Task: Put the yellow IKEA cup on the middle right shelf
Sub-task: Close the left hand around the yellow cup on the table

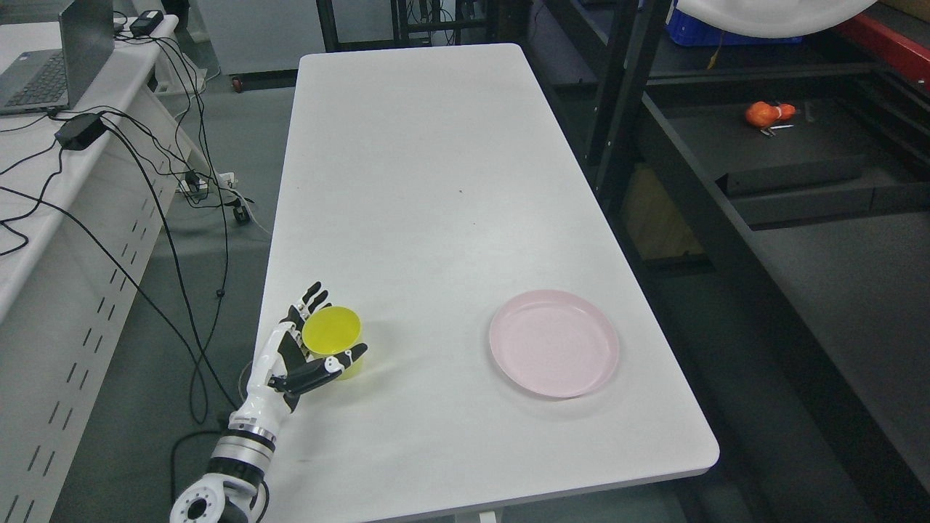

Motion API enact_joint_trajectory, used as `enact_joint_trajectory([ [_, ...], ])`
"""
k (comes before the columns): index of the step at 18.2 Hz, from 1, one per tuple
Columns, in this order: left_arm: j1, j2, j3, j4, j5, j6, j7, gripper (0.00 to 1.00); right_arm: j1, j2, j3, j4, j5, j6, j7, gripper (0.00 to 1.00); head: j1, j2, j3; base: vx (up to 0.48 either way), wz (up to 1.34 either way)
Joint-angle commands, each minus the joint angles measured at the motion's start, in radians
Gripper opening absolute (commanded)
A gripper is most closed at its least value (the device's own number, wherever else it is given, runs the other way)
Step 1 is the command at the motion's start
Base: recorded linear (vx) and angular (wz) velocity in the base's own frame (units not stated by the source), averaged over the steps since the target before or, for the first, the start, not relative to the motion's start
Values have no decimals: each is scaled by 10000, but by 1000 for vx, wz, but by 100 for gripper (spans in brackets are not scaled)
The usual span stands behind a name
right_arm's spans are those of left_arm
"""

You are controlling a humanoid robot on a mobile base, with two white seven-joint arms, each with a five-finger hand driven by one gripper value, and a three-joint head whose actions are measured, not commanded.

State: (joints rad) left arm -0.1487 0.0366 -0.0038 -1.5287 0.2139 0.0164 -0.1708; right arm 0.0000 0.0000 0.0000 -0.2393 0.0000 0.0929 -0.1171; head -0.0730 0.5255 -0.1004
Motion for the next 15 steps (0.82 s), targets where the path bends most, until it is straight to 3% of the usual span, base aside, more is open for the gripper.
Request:
enact_joint_trajectory([
  [1, -199, 17, -729, 912, -237, 65, -10, 99, 138, -175, 169, 0, -245, 7, 5, 99, 0, 0, 0, 0, 0],
  [4, -292, 33, -729, 1112, -222, 158, -26, 90, 138, -175, 169, 0, -245, 7, 5, 99, 0, 0, 0, 0, 0],
  [6, -292, 33, -638, 1189, -207, 158, -315, 78, 138, -175, 169, 0, -245, 7, 5, 99, 0, 0, 0, 0, 0],
  [7, -292, 2, -577, 1220, -191, 158, -423, 70, 138, -175, 169, 0, -245, 7, 5, 99, 0, 0, 0, 0, 0],
  [11, -200, -192, 327, 1174, 450, 127, -455, 20, 138, -175, 169, 0, -245, 7, 5, 99, 0, 0, 0, 0, 0],
  [13, -139, -192, 634, 1128, 576, -25, -455, 5, 138, -175, 169, 0, -245, 7, 5, 99, 0, 0, 0, 0, 0],
  [15, -47, -192, 835, 1067, 591, -378, -455, 0, 138, -175, 169, 0, -245, 7, 5, 99, 0, 0, 0, 0, 0],
])
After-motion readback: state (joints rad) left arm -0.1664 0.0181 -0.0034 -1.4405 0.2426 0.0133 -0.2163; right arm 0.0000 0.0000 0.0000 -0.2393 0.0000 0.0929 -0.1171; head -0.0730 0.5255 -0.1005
